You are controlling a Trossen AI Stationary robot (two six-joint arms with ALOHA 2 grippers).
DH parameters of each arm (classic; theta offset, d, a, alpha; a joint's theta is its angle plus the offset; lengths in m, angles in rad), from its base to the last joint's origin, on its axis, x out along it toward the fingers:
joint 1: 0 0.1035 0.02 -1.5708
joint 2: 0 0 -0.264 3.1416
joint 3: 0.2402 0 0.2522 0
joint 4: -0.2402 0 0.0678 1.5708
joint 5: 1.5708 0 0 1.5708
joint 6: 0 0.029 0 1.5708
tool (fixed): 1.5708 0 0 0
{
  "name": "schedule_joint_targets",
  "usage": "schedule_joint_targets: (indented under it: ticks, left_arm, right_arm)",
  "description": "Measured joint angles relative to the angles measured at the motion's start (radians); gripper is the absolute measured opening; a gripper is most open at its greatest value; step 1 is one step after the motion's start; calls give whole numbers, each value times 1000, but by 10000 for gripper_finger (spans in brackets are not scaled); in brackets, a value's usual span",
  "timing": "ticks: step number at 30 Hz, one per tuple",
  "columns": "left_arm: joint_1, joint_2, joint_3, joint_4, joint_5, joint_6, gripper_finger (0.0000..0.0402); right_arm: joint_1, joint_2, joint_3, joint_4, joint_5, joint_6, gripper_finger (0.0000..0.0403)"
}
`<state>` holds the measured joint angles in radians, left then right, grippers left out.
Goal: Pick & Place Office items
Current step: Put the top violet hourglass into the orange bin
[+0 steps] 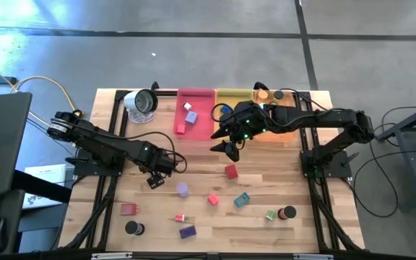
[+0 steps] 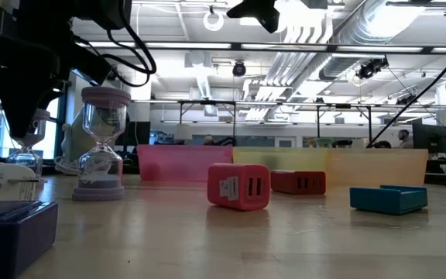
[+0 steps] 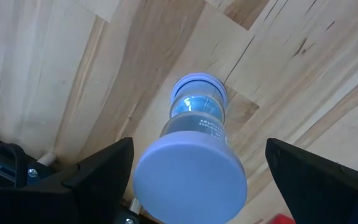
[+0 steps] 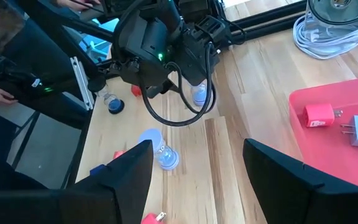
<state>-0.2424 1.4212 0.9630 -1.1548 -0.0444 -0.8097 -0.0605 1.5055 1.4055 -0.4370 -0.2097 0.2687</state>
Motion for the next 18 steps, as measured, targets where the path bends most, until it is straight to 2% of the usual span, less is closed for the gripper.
schedule_joint_targets:
  ticks: [7,16,18]
  left_arm:
    - [0,0,0,1,-2,-14,293]
    - [2,-1,0,-4,1,-25,193]
    - [10,-6,0,-16,1,-23,186]
  right_arm:
    - [0,0,0,-1,-3,0,239]
    - [0,0,0,0,-3,-2,239]
    - [0,0,1,0,-3,-3,239]
